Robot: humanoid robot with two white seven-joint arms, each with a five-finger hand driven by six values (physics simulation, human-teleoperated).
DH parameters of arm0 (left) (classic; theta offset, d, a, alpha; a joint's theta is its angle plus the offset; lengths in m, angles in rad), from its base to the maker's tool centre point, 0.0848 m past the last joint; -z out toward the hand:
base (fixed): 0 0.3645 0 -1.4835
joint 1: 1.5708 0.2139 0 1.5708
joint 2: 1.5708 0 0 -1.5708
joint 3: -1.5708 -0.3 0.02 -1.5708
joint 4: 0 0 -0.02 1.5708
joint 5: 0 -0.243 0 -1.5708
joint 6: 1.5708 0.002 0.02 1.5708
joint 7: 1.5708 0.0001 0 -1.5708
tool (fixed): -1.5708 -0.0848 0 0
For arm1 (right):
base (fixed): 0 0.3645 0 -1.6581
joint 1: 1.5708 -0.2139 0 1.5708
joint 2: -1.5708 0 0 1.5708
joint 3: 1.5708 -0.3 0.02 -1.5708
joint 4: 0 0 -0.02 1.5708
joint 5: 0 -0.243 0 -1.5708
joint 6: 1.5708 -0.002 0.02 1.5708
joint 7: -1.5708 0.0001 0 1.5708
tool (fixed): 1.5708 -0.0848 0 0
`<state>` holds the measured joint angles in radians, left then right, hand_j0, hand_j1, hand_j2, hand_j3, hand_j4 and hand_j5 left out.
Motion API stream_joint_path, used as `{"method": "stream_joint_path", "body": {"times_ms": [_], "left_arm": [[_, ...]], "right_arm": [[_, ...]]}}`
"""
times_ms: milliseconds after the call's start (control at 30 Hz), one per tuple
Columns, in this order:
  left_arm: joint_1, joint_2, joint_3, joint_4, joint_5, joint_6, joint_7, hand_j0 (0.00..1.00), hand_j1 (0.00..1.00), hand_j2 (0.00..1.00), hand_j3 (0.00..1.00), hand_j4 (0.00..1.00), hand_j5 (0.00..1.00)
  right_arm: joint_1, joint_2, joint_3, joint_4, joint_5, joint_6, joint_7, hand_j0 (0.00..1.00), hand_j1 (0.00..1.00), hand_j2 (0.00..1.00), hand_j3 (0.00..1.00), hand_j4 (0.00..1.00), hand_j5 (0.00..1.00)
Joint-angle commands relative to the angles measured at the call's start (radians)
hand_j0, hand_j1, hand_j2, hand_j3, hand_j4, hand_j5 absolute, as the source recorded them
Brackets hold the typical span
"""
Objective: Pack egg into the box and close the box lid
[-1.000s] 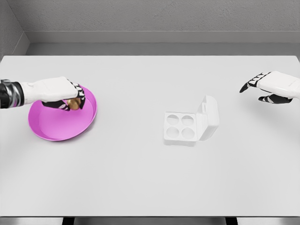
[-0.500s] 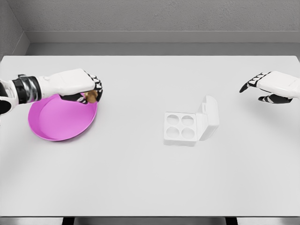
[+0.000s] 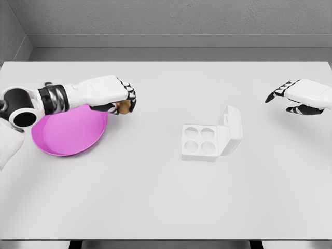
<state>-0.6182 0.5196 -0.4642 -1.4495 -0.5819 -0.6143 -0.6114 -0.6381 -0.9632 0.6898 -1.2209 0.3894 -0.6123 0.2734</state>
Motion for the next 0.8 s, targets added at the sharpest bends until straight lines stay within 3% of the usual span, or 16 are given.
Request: {"method": "stream_joint_path", "body": {"times_ms": [0, 767], "left_arm": [[0.000, -0.024, -0.005, -0.017, 0.000, 0.003, 0.001, 0.37, 0.37, 0.37, 0.37, 0.37, 0.37], [0.002, -0.182, -0.045, -0.017, -0.021, 0.003, 0.001, 0.38, 0.38, 0.38, 0.38, 0.38, 0.38]], "right_arm": [[0.000, 0.000, -0.001, 0.000, -0.006, 0.001, 0.000, 0.69, 0.69, 0.69, 0.69, 0.69, 0.69], [0.002, 0.001, -0.001, 0.003, -0.004, 0.001, 0.000, 0.69, 0.69, 0.69, 0.69, 0.69, 0.69]]}}
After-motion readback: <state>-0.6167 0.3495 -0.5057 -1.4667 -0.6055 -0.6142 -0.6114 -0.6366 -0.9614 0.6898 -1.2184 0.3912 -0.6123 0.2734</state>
